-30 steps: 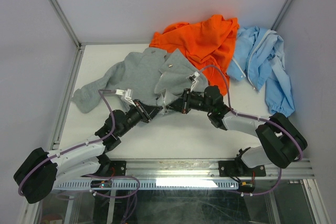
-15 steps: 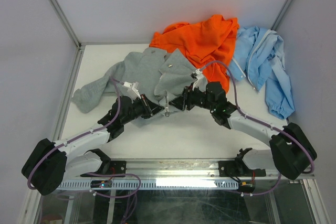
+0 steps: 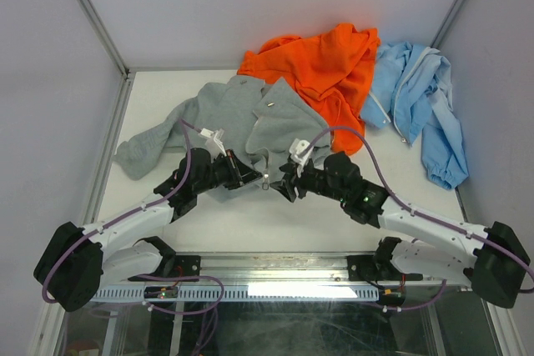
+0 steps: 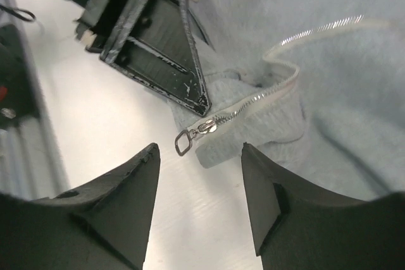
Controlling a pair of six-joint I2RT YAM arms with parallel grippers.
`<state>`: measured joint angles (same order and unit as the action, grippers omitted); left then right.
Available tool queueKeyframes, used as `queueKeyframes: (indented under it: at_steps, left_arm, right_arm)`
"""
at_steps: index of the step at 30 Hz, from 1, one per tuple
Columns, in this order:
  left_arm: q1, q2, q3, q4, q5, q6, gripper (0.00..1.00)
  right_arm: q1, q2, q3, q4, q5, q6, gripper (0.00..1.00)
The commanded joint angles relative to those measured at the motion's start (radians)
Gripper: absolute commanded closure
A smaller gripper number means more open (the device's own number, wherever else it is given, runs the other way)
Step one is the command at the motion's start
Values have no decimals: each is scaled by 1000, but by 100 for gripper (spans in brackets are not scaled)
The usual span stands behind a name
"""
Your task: Zip up the jacket
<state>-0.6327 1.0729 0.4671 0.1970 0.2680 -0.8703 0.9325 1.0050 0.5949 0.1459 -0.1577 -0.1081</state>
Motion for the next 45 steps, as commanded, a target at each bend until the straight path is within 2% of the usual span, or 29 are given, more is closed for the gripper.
queueKeyframes:
  at_steps: [1, 2, 13, 14, 20, 23, 32, 36, 41, 44, 45]
  left_arm:
    - [13, -20, 51, 10, 46, 22, 100]
    - [13, -19, 53, 10, 49, 25, 100]
    - [12, -13, 54, 10, 76, 26, 100]
    - [12, -12, 53, 10, 78, 25, 100]
    - [12, -13, 54, 12, 84, 24, 100]
    - [12, -11, 53, 12, 86, 21, 100]
    - [11, -5, 56, 12, 94, 22, 100]
    - [13, 1, 55, 10, 93, 23, 100]
    - [12, 5, 50, 8, 91, 24, 100]
    - [12, 8, 51, 9, 92, 25, 100]
    - [11, 8, 52, 9, 92, 25, 100]
  right_arm:
    - [143, -56, -88, 164, 295, -397, 42]
    - [173, -52, -102, 192, 334, -456, 41]
    - [337, 133, -177, 502, 345, -456, 41]
    - [347, 163, -180, 538, 526, -793, 37]
    - [383, 280, -216, 762, 655, -953, 35]
    - [385, 322, -216, 811, 684, -976, 35]
    - [386, 340, -216, 838, 667, -967, 36]
    - [387, 266, -200, 707, 619, -900, 39]
    - [376, 174, -155, 501, 619, -900, 39]
    - [367, 168, -144, 470, 619, -900, 39]
    - [364, 166, -142, 464, 547, -803, 51]
